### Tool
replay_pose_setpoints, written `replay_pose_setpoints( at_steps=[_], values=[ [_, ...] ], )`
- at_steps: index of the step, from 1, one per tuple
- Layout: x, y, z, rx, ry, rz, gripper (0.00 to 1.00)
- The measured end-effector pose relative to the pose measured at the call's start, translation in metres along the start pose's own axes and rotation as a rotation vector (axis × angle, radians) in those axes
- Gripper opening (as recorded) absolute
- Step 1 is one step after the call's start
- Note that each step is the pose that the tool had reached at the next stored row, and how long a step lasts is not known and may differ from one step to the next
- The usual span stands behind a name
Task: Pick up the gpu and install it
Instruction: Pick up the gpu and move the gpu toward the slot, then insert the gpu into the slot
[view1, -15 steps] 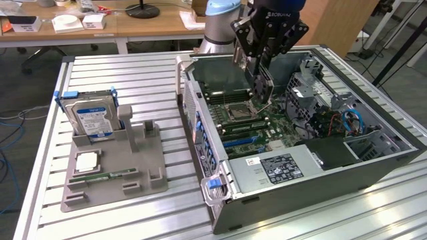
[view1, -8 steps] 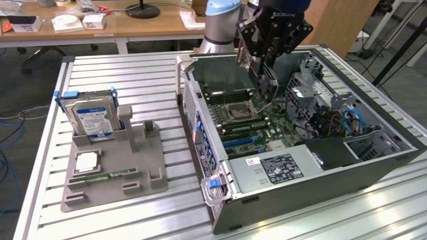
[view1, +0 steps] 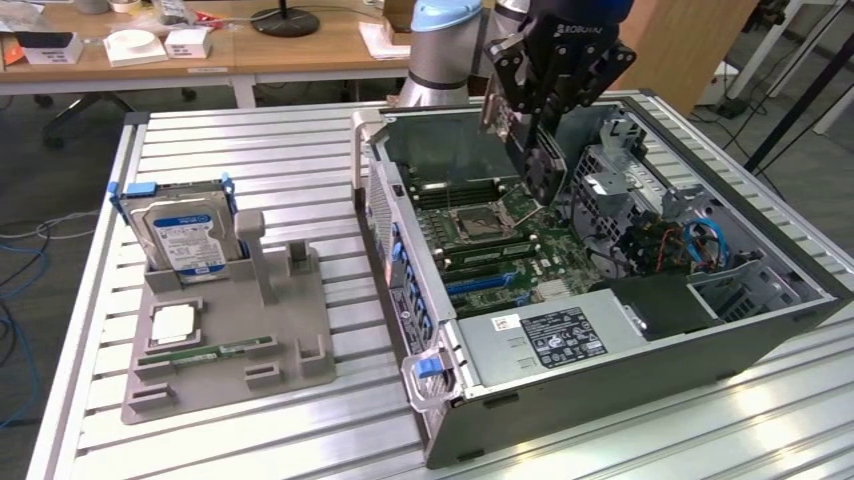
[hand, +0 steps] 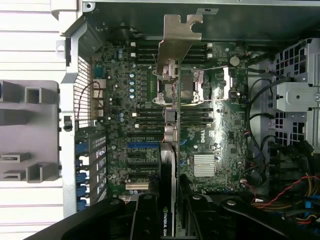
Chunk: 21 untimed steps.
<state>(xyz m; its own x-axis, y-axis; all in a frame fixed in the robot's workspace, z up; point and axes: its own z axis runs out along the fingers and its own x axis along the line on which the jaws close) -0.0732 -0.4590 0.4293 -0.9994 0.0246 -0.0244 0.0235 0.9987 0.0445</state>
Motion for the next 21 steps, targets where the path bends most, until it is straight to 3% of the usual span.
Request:
replay_pose_setpoints(
  at_steps=[5,21],
  values=[
    [-0.0051,0.0001,0.0001,0.0000,0.0001,-0.001,0.26],
    [-0.0056,0.0002,0.0002,-0.0004,0.0007,-0.014,0.26]
  ],
)
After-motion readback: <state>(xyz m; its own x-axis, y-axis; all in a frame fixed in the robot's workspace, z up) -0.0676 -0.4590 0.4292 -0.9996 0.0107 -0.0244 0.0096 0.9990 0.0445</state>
